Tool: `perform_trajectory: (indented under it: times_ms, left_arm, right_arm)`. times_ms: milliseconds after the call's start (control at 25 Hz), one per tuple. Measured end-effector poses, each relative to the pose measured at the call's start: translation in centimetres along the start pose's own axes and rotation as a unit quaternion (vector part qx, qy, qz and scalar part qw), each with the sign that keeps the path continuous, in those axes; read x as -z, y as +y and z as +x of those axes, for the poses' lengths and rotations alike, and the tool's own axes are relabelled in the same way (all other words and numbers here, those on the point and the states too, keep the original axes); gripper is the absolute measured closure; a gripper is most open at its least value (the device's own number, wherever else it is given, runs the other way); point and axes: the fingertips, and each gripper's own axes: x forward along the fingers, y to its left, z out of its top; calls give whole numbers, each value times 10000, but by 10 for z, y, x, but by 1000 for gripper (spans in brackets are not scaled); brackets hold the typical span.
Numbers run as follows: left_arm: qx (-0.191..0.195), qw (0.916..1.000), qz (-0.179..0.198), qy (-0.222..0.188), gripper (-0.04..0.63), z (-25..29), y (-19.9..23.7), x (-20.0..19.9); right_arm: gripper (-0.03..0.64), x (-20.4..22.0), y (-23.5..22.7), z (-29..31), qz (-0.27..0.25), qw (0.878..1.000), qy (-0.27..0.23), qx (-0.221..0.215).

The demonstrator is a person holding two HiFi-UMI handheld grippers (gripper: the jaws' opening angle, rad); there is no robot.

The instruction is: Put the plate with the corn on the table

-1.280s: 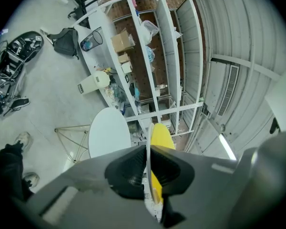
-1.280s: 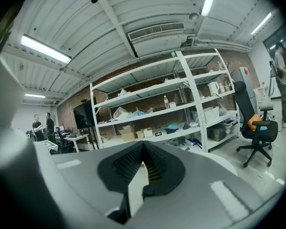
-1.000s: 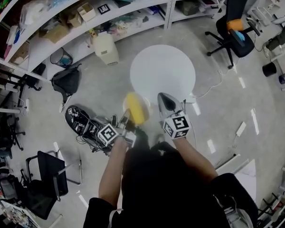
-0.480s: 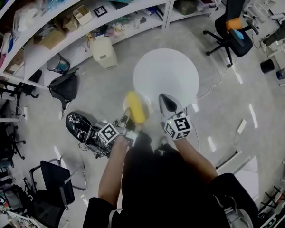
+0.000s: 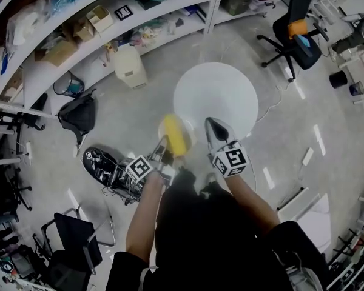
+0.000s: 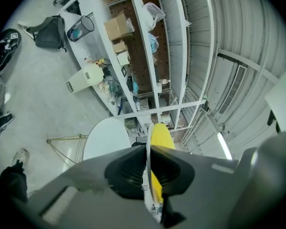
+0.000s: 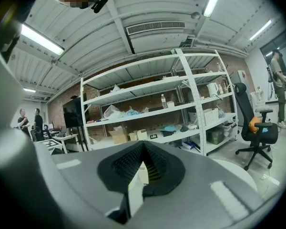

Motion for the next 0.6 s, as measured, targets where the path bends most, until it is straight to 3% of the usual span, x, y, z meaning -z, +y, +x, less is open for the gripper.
perform_trajectory:
  times_ms: [600]
  left_arm:
    - [-25,9993,-124,363,574,27,38,-21]
  right_arm:
    - [609,20,-11,36,108,9993,-39,353]
